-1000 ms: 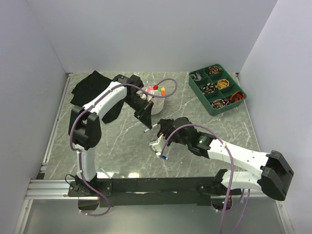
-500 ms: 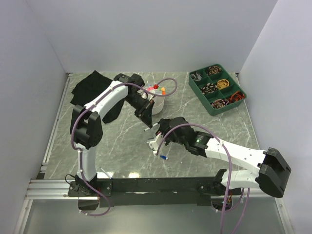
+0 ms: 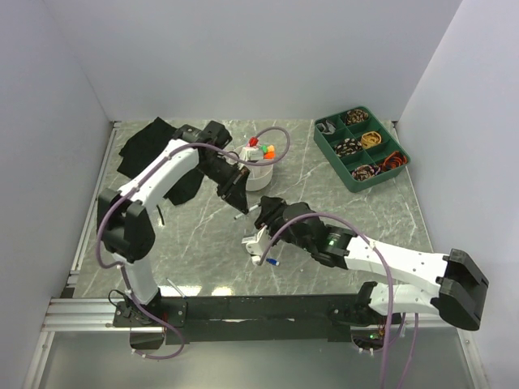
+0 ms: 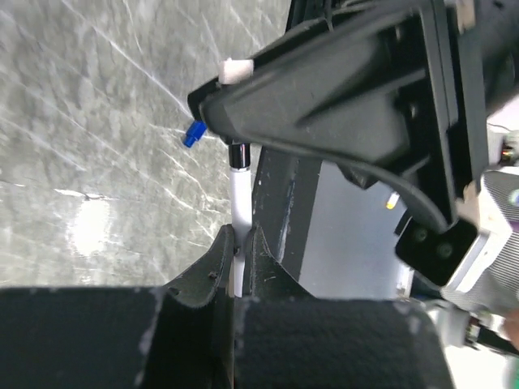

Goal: Sort the stationery into containers
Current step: Close the pen cap on the pen, then place the pen in the storage box, then move the pen to the center of the board.

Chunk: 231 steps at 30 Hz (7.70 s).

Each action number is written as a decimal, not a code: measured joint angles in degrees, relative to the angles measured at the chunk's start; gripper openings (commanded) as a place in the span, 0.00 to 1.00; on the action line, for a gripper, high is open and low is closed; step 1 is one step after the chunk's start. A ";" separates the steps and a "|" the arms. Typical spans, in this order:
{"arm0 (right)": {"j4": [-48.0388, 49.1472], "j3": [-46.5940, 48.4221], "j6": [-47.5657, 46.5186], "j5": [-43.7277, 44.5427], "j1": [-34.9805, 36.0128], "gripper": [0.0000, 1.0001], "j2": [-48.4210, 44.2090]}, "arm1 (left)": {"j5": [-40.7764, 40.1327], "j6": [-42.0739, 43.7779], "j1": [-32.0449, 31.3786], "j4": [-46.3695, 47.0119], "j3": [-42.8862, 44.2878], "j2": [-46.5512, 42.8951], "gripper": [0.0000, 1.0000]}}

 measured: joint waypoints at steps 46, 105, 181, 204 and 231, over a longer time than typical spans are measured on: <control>17.18 25.35 130.68 -63.56 -41.66 0.63 14.27 | -3.56 -37.07 6.10 62.25 -21.68 -21.84 0.01; 15.91 30.25 121.24 -50.07 -33.79 0.37 20.26 | -1.66 -47.95 7.34 72.24 -19.58 -18.99 0.01; 13.62 25.62 85.48 -11.30 -27.06 0.50 36.26 | -10.03 -38.84 25.73 64.50 -30.49 -24.59 0.65; -17.62 16.74 88.54 -25.05 -31.71 0.59 2.08 | -31.58 -5.46 24.41 2.34 -23.85 -22.36 0.70; -27.19 46.07 97.81 -22.23 7.80 0.58 40.17 | -46.75 -37.75 65.77 22.97 -22.88 -24.26 0.74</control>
